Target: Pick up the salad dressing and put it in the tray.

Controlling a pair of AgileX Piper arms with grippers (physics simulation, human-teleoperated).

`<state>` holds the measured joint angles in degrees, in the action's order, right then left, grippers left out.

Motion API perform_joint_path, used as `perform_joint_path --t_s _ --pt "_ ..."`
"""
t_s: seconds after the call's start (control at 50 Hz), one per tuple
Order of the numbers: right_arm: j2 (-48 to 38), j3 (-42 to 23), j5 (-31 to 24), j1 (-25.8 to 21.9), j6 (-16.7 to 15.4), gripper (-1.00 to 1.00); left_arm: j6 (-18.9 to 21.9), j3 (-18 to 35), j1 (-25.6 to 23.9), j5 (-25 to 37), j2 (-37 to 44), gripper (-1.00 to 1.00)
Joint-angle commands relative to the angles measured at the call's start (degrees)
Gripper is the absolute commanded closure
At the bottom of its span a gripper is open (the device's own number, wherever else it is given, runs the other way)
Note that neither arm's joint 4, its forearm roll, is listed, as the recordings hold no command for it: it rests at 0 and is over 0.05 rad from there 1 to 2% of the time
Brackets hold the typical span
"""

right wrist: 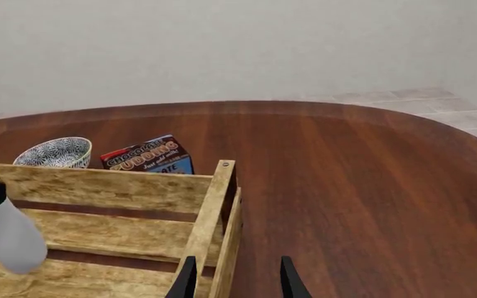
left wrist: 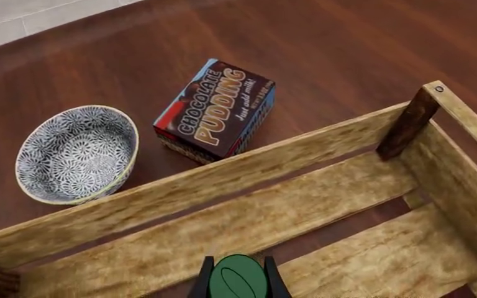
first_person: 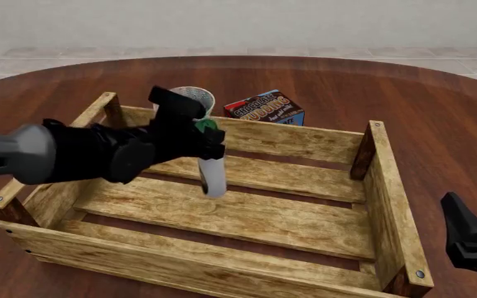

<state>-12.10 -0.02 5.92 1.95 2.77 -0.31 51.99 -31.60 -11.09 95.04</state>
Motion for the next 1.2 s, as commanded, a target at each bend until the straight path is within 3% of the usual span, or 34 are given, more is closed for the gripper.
perform_joint_path --t_s 0.02,0.76,0.92,0.94,1.2 --pt "-0.1 0.0 0.1 0.1 0.2 -1.00 0.8 -0.2 0.8 -1.6 2.6 1.00" --pt "-0.1 0.0 0.1 0.3 0.6 -1.00 1.5 -2.1 1.0 -4.9 5.3 1.00" --pt "0.3 0.0 -0.2 0.3 0.5 -1.00 -1.3 -2.7 0.0 -4.8 3.7 1.00" --pt "0.3 0.0 -0.2 0.3 0.5 -1.00 -1.0 -2.7 0.2 -4.8 3.7 -1.00" --pt "-0.1 0.0 0.1 0.2 0.7 -1.00 -0.5 -2.6 0.0 -4.4 2.7 -1.00"
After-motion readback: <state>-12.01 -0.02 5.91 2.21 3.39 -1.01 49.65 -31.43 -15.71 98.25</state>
